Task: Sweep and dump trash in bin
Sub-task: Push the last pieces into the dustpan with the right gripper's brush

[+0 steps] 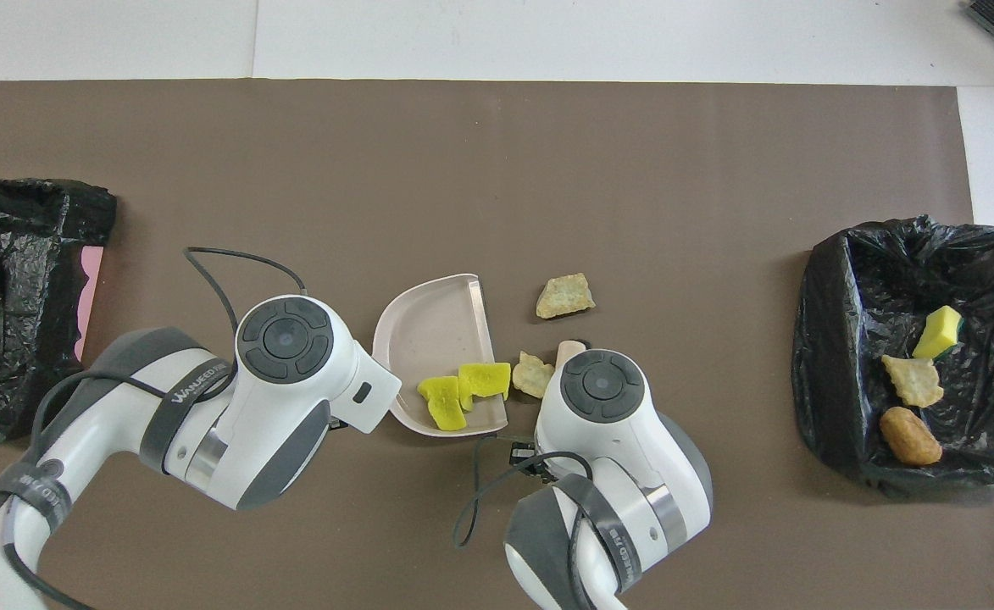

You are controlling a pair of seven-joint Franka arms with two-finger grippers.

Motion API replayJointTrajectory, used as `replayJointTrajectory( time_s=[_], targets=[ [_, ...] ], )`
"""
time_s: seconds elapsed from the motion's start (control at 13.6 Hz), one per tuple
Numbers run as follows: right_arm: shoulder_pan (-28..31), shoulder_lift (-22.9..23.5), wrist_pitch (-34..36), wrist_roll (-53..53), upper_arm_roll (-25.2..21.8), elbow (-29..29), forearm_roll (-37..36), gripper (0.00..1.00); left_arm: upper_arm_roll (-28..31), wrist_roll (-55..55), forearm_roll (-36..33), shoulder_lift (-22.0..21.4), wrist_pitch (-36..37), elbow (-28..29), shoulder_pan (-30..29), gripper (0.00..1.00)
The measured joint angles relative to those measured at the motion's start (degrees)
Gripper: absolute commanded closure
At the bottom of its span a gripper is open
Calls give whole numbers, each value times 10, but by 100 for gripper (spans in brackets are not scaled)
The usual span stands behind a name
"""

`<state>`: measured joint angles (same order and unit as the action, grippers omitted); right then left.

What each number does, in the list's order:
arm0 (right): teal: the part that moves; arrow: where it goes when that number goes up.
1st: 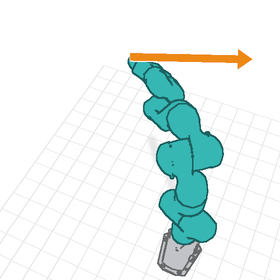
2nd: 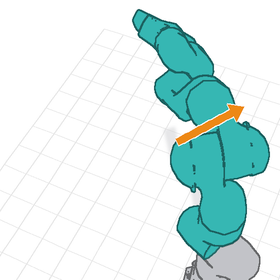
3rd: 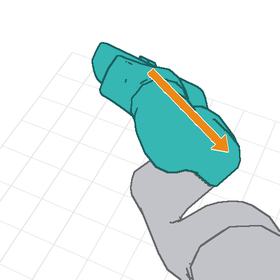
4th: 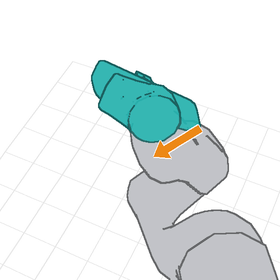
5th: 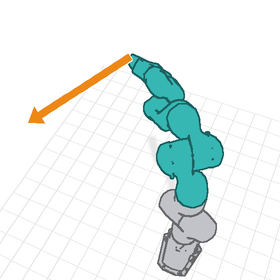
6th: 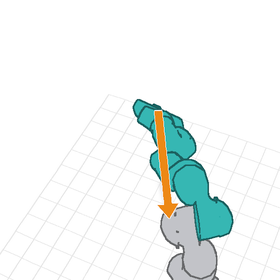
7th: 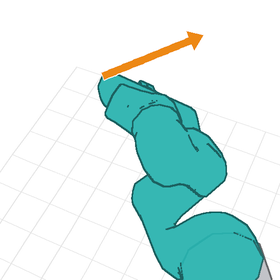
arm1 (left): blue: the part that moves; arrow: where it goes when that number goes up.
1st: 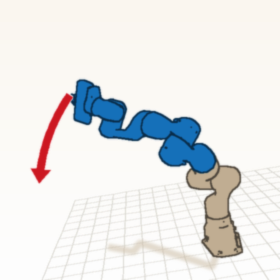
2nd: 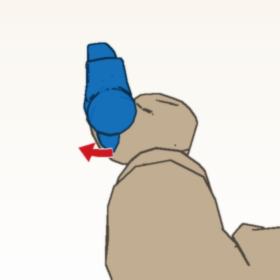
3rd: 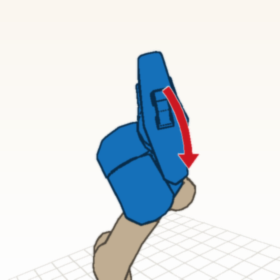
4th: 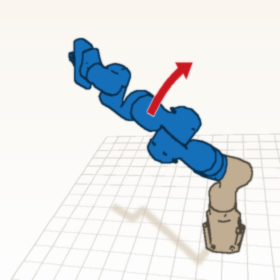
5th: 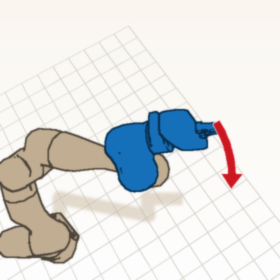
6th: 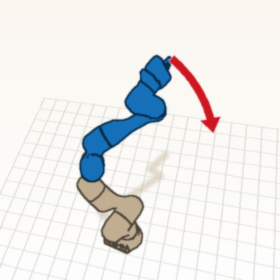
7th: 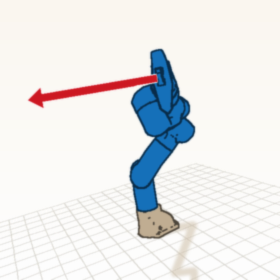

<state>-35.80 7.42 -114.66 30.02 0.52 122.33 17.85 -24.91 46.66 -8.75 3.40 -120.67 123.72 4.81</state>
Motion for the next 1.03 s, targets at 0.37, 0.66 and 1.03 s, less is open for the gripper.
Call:
replayJointTrajectory(
  time_s=[0.37,0.66,1.03],
  targets=[
    [3,27,10,-56,-1,-57,79,100,1,-2,0,0,-1,1,0,100],
    [37,22,71,-59,-5,-99,58,100,2,-31,1,0,-3,3,0,100],
    [92,13,101,-68,-7,-125,-58,100,2,-64,1,0,-5,4,0,100]
  ],
)
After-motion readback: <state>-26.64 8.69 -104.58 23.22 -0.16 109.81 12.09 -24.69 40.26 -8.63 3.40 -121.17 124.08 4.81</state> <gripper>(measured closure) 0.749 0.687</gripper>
